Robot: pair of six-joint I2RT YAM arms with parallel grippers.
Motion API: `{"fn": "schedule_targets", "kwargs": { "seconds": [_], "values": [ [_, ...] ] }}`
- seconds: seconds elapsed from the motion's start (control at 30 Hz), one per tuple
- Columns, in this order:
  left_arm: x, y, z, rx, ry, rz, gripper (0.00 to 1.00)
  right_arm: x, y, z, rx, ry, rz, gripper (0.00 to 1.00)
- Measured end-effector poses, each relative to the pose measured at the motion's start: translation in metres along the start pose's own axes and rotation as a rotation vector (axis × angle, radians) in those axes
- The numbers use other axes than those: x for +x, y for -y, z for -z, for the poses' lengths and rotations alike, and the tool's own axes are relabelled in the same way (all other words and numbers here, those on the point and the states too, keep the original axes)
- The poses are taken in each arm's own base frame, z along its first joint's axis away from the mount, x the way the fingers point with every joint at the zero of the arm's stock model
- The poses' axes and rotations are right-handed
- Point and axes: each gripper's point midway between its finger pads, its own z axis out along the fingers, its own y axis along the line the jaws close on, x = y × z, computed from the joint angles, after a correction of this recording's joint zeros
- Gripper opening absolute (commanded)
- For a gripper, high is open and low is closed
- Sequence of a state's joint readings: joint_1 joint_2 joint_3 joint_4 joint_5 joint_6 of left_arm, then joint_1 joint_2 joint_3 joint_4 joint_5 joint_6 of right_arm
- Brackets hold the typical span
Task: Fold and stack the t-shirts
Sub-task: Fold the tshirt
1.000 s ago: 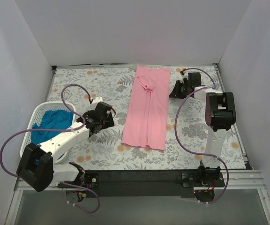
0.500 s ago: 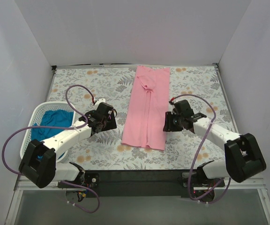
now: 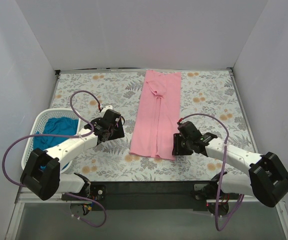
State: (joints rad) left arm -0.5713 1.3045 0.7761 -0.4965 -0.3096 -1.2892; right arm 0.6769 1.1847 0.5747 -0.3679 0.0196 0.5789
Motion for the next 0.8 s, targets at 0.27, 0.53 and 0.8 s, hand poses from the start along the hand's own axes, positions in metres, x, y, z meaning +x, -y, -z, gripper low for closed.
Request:
{"fn": "schedule_targets", "kwargs": {
  "seconds": [0.27,0.53,0.8],
  "values": [
    [0.005,-0.002,-0.004,-0.014,-0.018,-0.008,0.63,0.009,0.004,-0.010,0.066,-0.031,-0.004,0.42],
    [0.011,-0.004,-0.009,-0.027,-0.043,-0.020,0.63,0.013,-0.008,-0.013,0.070,-0.041,0.023,0.39],
    [0.014,-0.004,-0.009,-0.024,-0.056,-0.024,0.63,0.017,-0.004,-0.011,0.117,-0.051,0.030,0.38]
  ]
}}
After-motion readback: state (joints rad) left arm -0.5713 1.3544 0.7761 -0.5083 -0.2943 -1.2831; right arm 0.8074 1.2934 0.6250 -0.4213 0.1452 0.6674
